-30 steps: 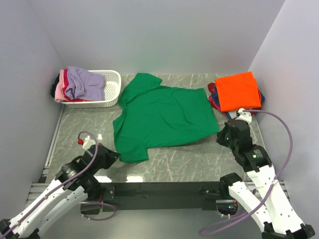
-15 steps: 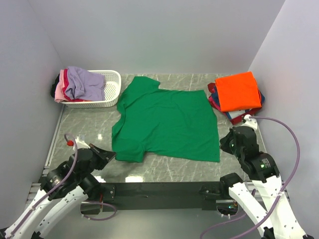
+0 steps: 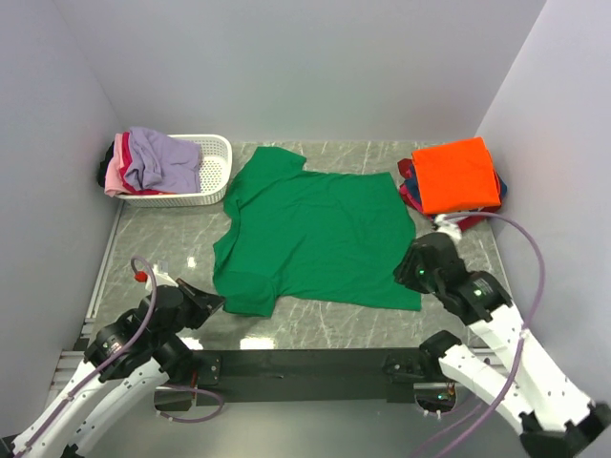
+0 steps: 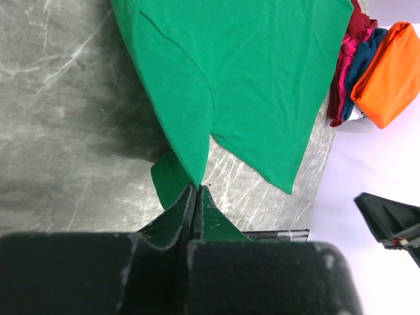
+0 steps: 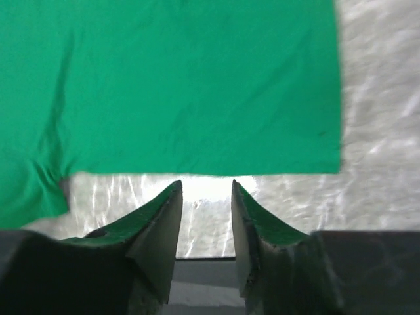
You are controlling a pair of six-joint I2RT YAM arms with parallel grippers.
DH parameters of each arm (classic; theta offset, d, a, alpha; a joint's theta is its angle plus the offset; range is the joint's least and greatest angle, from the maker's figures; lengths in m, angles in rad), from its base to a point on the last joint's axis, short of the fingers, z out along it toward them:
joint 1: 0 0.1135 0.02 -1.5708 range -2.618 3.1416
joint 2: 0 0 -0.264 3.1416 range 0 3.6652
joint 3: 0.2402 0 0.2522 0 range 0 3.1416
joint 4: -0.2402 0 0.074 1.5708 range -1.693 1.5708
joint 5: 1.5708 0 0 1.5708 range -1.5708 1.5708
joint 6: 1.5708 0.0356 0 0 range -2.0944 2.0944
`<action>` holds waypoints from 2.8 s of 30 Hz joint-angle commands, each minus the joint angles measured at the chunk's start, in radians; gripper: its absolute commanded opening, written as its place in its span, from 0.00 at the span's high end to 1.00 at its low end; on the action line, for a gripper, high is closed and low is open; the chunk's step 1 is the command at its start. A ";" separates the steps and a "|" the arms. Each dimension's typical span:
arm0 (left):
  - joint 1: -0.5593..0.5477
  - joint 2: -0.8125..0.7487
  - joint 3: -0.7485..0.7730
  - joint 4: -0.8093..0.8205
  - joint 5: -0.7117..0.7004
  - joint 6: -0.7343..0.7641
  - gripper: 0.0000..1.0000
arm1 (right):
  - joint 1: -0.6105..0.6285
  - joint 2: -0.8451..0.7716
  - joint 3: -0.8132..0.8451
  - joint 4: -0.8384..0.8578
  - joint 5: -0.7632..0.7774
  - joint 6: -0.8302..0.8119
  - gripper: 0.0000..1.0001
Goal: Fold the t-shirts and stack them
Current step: Flatten the tshirt out
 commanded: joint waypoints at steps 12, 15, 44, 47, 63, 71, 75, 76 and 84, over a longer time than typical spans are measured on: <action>-0.002 0.087 -0.047 0.182 0.019 0.065 0.99 | 0.165 0.152 -0.288 0.212 0.221 0.347 0.38; -0.002 0.108 -0.044 0.220 0.013 0.094 0.99 | 0.166 0.168 -0.316 0.160 0.278 0.403 0.36; -0.002 0.286 0.033 0.361 0.030 0.364 0.99 | 0.030 0.016 -0.325 -0.025 0.266 0.631 0.36; -0.002 0.273 0.028 0.366 0.031 0.367 0.99 | -0.002 0.073 -0.308 -0.042 0.249 0.629 0.34; -0.002 0.260 0.020 0.377 0.045 0.378 0.99 | -0.074 0.168 -0.312 0.028 0.213 0.615 0.51; -0.002 0.268 0.022 0.375 0.046 0.379 0.99 | -0.074 0.213 -0.316 0.046 0.223 0.597 0.59; -0.002 0.260 0.022 0.374 0.050 0.378 0.99 | -0.074 0.222 -0.336 0.070 0.209 0.597 0.60; -0.002 0.259 0.022 0.374 0.048 0.378 1.00 | -0.073 0.227 -0.341 0.074 0.207 0.598 0.61; -0.002 0.254 0.024 0.369 0.046 0.375 0.99 | -0.074 0.250 -0.353 0.105 0.184 0.595 0.62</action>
